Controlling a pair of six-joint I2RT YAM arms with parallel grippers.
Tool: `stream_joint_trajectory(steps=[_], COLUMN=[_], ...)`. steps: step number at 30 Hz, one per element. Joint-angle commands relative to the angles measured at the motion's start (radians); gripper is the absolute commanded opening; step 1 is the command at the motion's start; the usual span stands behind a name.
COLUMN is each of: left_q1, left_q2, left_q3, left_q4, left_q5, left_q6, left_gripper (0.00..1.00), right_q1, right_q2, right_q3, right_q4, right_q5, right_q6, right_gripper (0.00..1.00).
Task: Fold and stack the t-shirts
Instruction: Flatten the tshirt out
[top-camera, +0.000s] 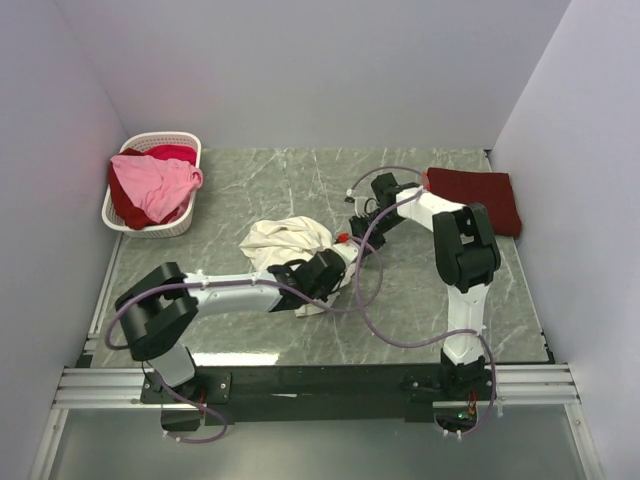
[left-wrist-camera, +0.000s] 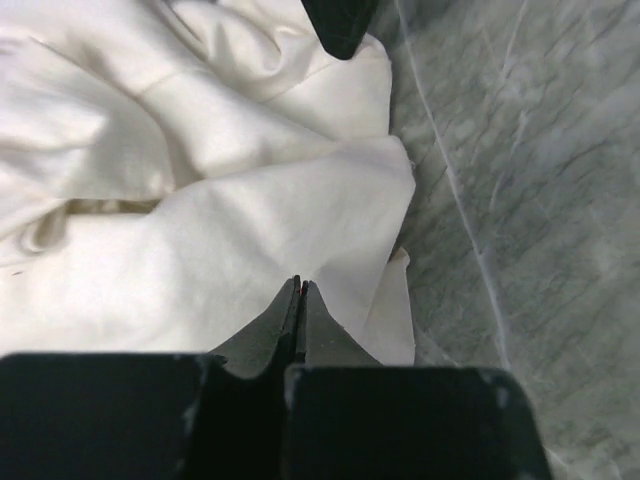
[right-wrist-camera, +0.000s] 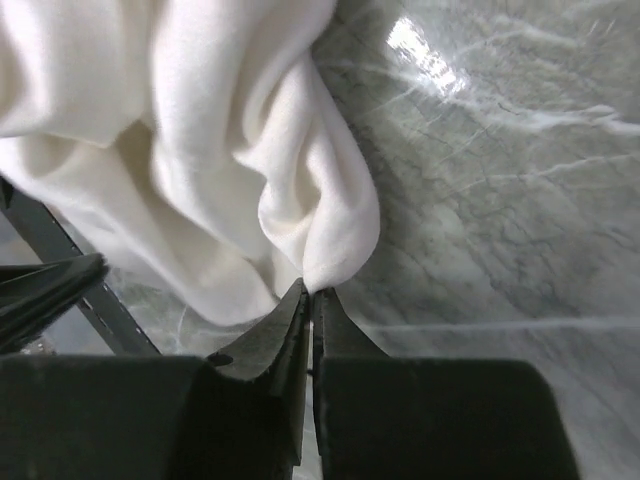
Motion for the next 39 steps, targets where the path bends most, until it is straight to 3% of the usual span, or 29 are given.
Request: stream_joint_trajectory(steps=[1, 5, 6, 7, 10, 13, 22, 28, 36, 39], left_q1=[0.027, 0.104, 0.112, 0.116, 0.11, 0.07, -0.068, -0.08, -0.08, -0.082], left_q2=[-0.132, -0.269, -0.28, -0.284, -0.248, -0.16, 0.12, 0.185, 0.165, 0.157], left_q3=[-0.018, -0.051, -0.057, -0.057, -0.031, -0.005, 0.109, 0.158, 0.156, 0.158], left_q4=[0.067, 0.098, 0.098, 0.098, 0.074, 0.057, 0.049, 0.038, 0.057, 0.063], left_q5=[-0.007, 0.143, 0.228, 0.263, 0.333, 0.292, -0.12, -0.363, -0.365, -0.265], left_q6=[-0.033, -0.022, -0.016, -0.007, 0.005, 0.021, 0.073, 0.035, 0.007, 0.016], left_gripper=[0.01, 0.02, 0.07, 0.22, 0.45, 0.5, 0.55, 0.53, 0.52, 0.52], right_q1=[-0.003, -0.017, -0.017, -0.018, -0.018, -0.018, -0.018, -0.017, -0.018, -0.018], right_q2=[-0.122, -0.169, -0.169, -0.166, -0.156, -0.147, -0.141, -0.14, -0.132, -0.136], right_q3=[0.081, 0.145, 0.145, 0.141, 0.101, 0.075, 0.084, 0.072, 0.06, 0.061], right_q4=[-0.02, -0.067, -0.073, -0.071, -0.048, -0.037, -0.041, -0.036, -0.03, -0.034], right_q5=[0.041, 0.05, 0.047, 0.038, 0.02, 0.01, -0.004, -0.016, -0.025, -0.024], right_q6=[-0.028, -0.044, -0.044, -0.044, -0.033, -0.025, -0.018, -0.019, -0.019, -0.022], right_gripper=[0.04, 0.02, 0.02, 0.01, 0.01, 0.0, 0.0, 0.0, 0.0, 0.0])
